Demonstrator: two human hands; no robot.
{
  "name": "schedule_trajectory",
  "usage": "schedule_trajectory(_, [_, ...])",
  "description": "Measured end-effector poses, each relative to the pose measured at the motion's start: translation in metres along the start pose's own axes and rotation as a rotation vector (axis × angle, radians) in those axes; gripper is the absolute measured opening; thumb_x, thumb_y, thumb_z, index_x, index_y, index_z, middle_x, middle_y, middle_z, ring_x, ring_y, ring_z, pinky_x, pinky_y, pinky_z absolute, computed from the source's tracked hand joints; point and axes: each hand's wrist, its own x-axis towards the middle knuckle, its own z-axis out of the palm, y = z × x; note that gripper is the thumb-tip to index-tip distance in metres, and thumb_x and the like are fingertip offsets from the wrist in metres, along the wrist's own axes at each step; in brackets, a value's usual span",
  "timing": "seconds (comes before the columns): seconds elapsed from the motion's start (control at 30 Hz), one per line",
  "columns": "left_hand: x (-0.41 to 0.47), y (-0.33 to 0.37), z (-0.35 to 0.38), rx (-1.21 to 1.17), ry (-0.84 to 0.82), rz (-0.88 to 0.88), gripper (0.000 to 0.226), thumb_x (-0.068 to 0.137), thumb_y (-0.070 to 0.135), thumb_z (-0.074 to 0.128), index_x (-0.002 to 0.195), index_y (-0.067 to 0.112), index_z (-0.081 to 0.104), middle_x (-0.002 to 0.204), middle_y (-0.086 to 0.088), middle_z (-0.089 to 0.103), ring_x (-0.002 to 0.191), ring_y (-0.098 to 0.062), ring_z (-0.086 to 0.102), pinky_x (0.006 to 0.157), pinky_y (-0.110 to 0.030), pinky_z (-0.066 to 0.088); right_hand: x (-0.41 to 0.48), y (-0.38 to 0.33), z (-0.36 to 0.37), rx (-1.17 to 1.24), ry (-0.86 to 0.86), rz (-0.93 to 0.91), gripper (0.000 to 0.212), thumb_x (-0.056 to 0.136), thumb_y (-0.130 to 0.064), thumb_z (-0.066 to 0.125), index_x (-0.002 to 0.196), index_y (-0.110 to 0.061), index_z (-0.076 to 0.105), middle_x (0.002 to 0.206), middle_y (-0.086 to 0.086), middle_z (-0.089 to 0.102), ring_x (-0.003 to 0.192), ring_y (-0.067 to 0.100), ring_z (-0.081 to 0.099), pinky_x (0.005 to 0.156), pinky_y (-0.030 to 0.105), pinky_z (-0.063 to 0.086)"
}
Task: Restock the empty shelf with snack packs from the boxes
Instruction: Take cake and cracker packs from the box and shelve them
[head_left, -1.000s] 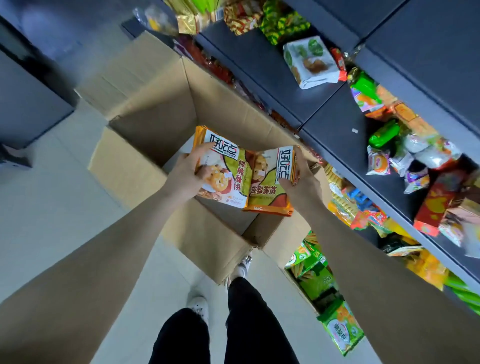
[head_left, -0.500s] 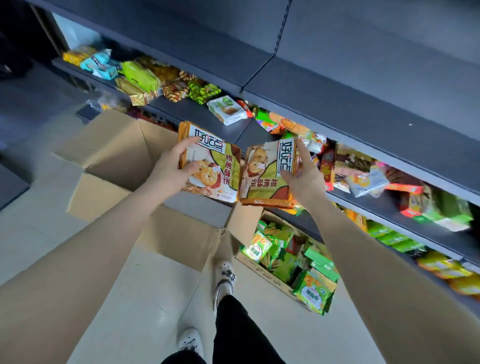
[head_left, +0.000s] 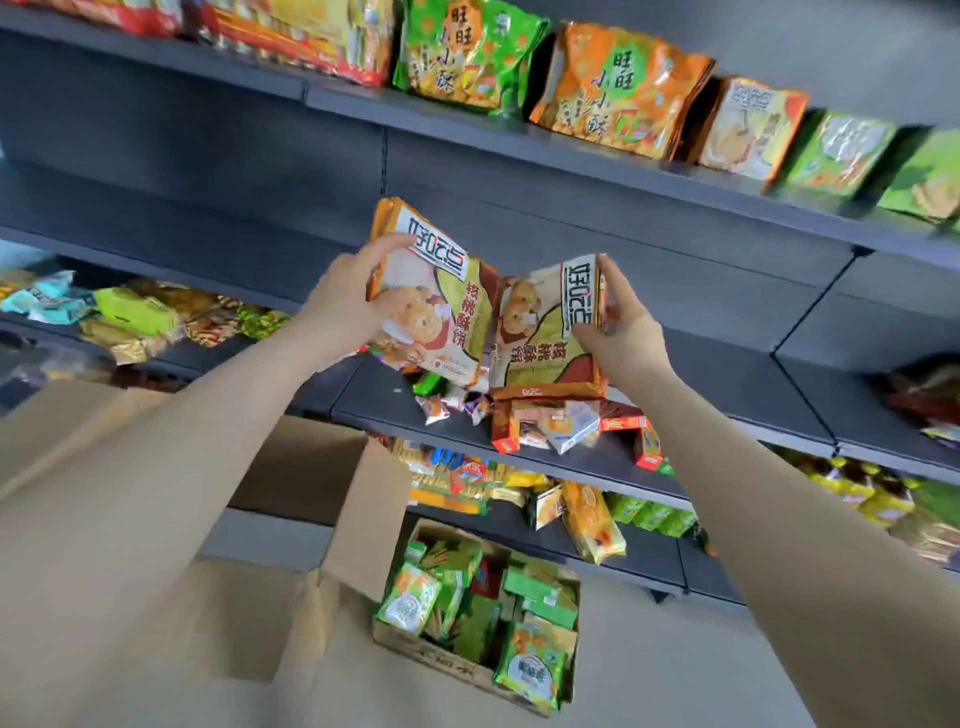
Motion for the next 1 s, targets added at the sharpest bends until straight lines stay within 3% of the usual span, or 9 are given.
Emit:
schedule_trajectory(0.23, [0.067, 0.097, 0.065, -0.116, 0.060, 0.111, 0.054, 0.097, 0.023, 0.055, 0.132, 0.061, 0.040, 0.136, -0.004, 0.048, 0.118, -0.022, 0.052, 0.098, -0.046, 0.050, 0.058, 0.030, -0.119, -0.086, 0.012, -0.091, 0.082, 0.090, -0.016, 0.059, 0.149, -0.056, 0.017, 0.123, -0.006, 0.065, 0.105, 0.028, 0.066, 0.087, 0.048, 0.057])
schedule_trajectory(0.37, [0.098, 0.140, 0.103, -0.131, 0.076, 0.145, 0.054, 0.097, 0.023, 0.055, 0.134, 0.060, 0.040, 0.140, -0.002, 0.047, 0.120, -0.022, 0.052, 0.095, -0.045, 0.051, 0.089, 0.053, -0.176, -0.193, 0.038, -0.052, 0.082, 0.091, -0.016, 0.061, 0.157, -0.034, 0.016, 0.129, 0.005, 0.062, 0.113, 0.029, 0.061, 0.090, 0.044, 0.053])
schedule_trajectory(0.43, [0.114, 0.160, 0.121, -0.137, 0.097, 0.167, 0.055, 0.098, 0.021, 0.054, 0.139, 0.055, 0.040, 0.143, 0.001, 0.044, 0.122, -0.016, 0.047, 0.096, -0.037, 0.048, 0.105, 0.063, -0.197, -0.241, 0.036, -0.019, 0.076, 0.091, -0.019, 0.062, 0.156, -0.023, 0.022, 0.128, 0.009, 0.061, 0.115, 0.031, 0.060, 0.092, 0.045, 0.053])
schedule_trajectory(0.53, [0.139, 0.184, 0.144, -0.150, 0.117, 0.197, 0.055, 0.099, 0.016, 0.053, 0.144, 0.045, 0.041, 0.141, 0.009, 0.044, 0.121, -0.008, 0.042, 0.093, -0.026, 0.039, 0.128, 0.072, -0.225, -0.339, -0.007, -0.017, 0.064, 0.092, -0.019, 0.063, 0.150, -0.016, 0.036, 0.136, 0.010, 0.058, 0.119, 0.028, 0.058, 0.090, 0.035, 0.050])
schedule_trajectory(0.7, [0.191, 0.204, 0.170, -0.125, 0.102, 0.253, 0.055, 0.098, 0.018, 0.055, 0.141, 0.049, 0.041, 0.149, 0.002, 0.042, 0.133, -0.015, 0.039, 0.096, -0.027, 0.033, 0.165, 0.075, -0.266, -0.454, -0.058, -0.070, 0.044, 0.094, -0.015, 0.062, 0.137, -0.019, 0.056, 0.121, 0.007, 0.066, 0.095, 0.023, 0.063, 0.084, 0.038, 0.056])
schedule_trajectory(0.93, [0.260, 0.230, 0.194, -0.148, 0.104, 0.311, 0.054, 0.098, 0.011, 0.054, 0.142, 0.039, 0.043, 0.152, 0.010, 0.040, 0.138, -0.011, 0.035, 0.104, -0.024, 0.030, 0.232, 0.085, -0.311, -0.364, 0.041, -0.057, 0.040, 0.090, -0.013, 0.064, 0.129, -0.022, 0.063, 0.113, 0.001, 0.069, 0.086, 0.017, 0.067, 0.075, 0.028, 0.053])
schedule_trajectory(1.0, [0.278, 0.236, 0.202, -0.189, 0.110, 0.293, 0.053, 0.098, 0.010, 0.053, 0.142, 0.038, 0.044, 0.153, 0.011, 0.039, 0.137, -0.010, 0.035, 0.102, -0.022, 0.030, 0.254, 0.090, -0.322, -0.287, 0.120, -0.068, 0.041, 0.086, -0.014, 0.066, 0.125, -0.025, 0.066, 0.110, 0.000, 0.071, 0.088, 0.017, 0.068, 0.082, 0.031, 0.055])
